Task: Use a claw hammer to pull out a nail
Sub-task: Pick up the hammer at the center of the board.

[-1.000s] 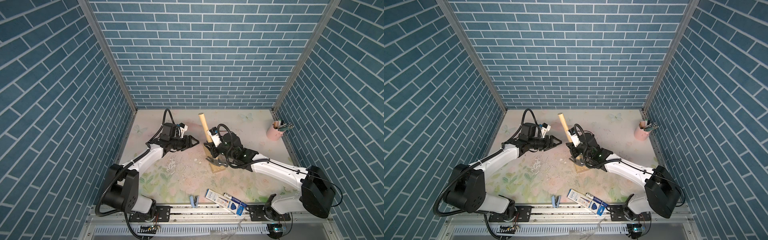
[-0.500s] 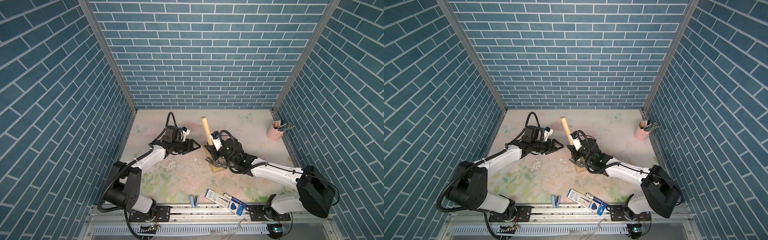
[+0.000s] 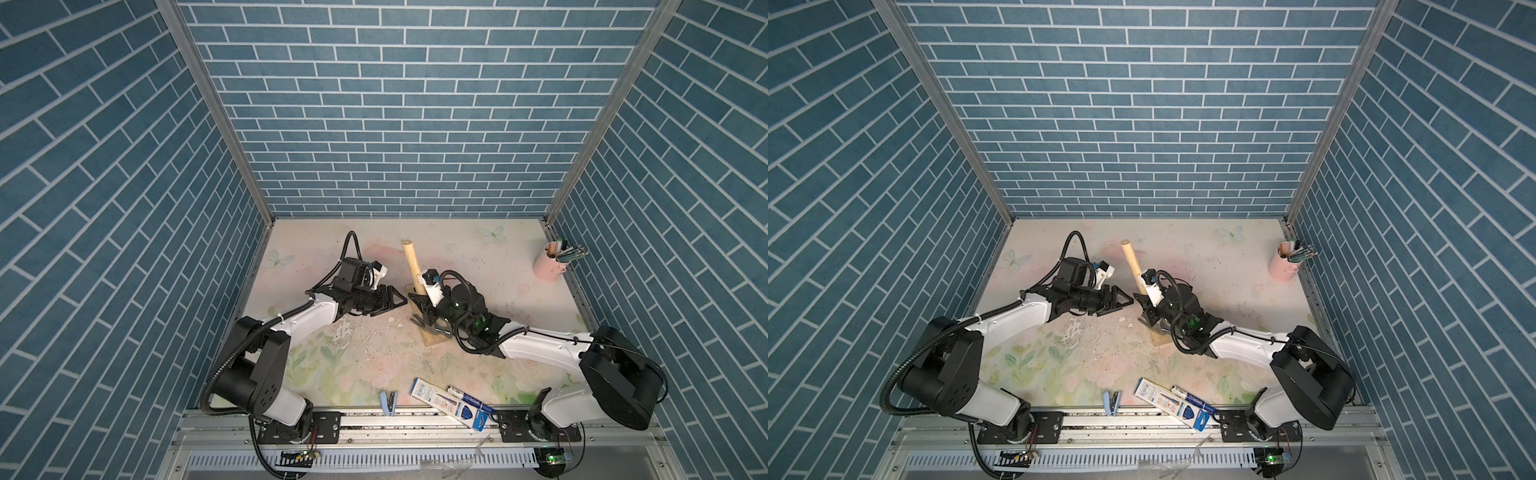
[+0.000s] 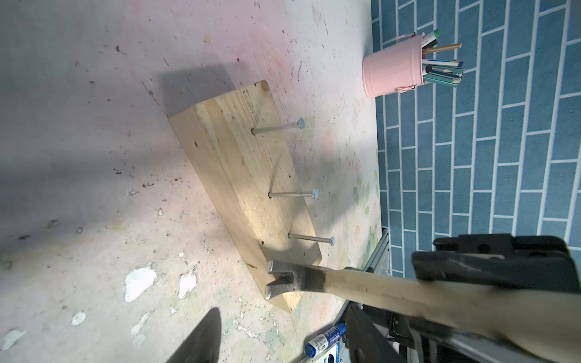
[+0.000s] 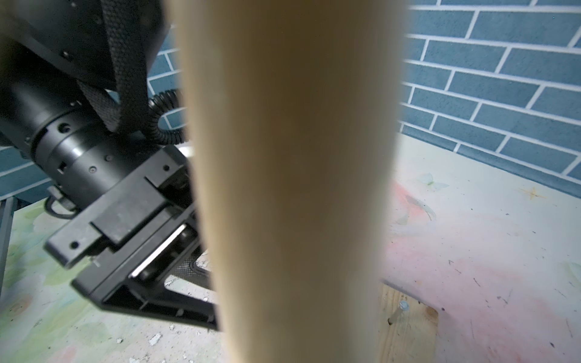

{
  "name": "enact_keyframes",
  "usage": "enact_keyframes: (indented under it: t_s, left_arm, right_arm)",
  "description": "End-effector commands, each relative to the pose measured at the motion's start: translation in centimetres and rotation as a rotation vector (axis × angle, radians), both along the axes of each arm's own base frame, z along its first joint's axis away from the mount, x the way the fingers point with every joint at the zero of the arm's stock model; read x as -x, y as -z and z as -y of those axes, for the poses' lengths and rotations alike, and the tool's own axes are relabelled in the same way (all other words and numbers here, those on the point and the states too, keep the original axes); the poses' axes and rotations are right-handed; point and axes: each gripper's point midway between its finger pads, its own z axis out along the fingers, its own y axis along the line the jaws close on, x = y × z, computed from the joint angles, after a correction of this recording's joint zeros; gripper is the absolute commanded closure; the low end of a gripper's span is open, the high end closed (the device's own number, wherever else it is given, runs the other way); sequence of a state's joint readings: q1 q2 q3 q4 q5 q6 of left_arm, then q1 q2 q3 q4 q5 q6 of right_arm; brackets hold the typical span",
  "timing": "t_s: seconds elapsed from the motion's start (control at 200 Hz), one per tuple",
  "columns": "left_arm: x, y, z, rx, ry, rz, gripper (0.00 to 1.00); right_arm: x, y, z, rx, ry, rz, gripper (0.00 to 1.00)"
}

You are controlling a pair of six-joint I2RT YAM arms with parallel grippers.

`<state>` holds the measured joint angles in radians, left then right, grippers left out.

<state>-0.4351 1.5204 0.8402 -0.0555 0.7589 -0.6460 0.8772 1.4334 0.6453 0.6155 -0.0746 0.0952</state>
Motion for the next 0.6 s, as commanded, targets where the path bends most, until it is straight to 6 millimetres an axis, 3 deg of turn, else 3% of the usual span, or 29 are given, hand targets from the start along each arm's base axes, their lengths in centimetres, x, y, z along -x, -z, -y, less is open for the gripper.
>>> enact_keyframes:
  t_s: [0.0, 0.365, 0.59]
  left_arm:
    - [0.1, 0.8, 0.5, -0.005, 0.002, -0.004, 0.35]
    - [1.2, 2.5, 2.0, -0.020, 0.040, -0.039, 0.33]
    - [1.7, 3.3, 2.9, -0.012, 0.059, -0.062, 0.39]
  right_arm:
    - [-0.1, -4.9, -0.8, -0.118, -0.022, 0.161, 1.00]
    - [0.0, -4.8, -0.6, -0.120, -0.011, 0.195, 1.00]
    - [0.1, -4.6, -0.6, -0.112, -0.010, 0.195, 1.00]
